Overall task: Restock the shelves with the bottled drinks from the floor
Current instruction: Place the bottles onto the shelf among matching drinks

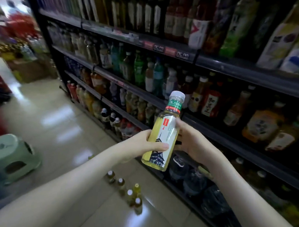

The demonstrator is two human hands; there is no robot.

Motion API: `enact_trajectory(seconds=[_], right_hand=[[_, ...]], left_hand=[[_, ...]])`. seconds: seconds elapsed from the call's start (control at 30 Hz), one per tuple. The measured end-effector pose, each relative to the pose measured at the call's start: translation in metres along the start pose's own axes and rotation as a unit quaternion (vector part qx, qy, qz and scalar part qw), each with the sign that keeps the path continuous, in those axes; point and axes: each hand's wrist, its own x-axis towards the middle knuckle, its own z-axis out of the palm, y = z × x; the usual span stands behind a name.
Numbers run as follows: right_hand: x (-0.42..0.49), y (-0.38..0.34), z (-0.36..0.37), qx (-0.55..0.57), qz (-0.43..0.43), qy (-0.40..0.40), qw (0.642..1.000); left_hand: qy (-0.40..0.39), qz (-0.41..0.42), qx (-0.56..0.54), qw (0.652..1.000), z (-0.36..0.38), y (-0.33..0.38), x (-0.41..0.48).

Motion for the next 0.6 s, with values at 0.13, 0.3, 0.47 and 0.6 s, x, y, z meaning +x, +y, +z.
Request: enact_trajectory(seconds=[0.13,0.3,0.47,0.6], right_hand=[[0.070,-0.023,0.015,-0.067,-0.009,-0.009,0.998],[0.174,-0.062,0.022,-0.042,-0.053,0.029,0.997],[0.270,-0.116,0.044,-0.017,-0.116,0.084,0.990],[0.342,-0.146,0.064,-0.082,-0.182,0.173,0.965]], left_hand=[[0.094,0.010,0.092,0.991,-0.059,0.000,0.037],[0.151,0.036,0.208,0.966,-0.151,0.032,0.085],[0.147,0.075,0.247,0.955,-0.257,0.074,0.120],[0.187,0.116,0.274,0.936,-0.331,0.090,0.146]])
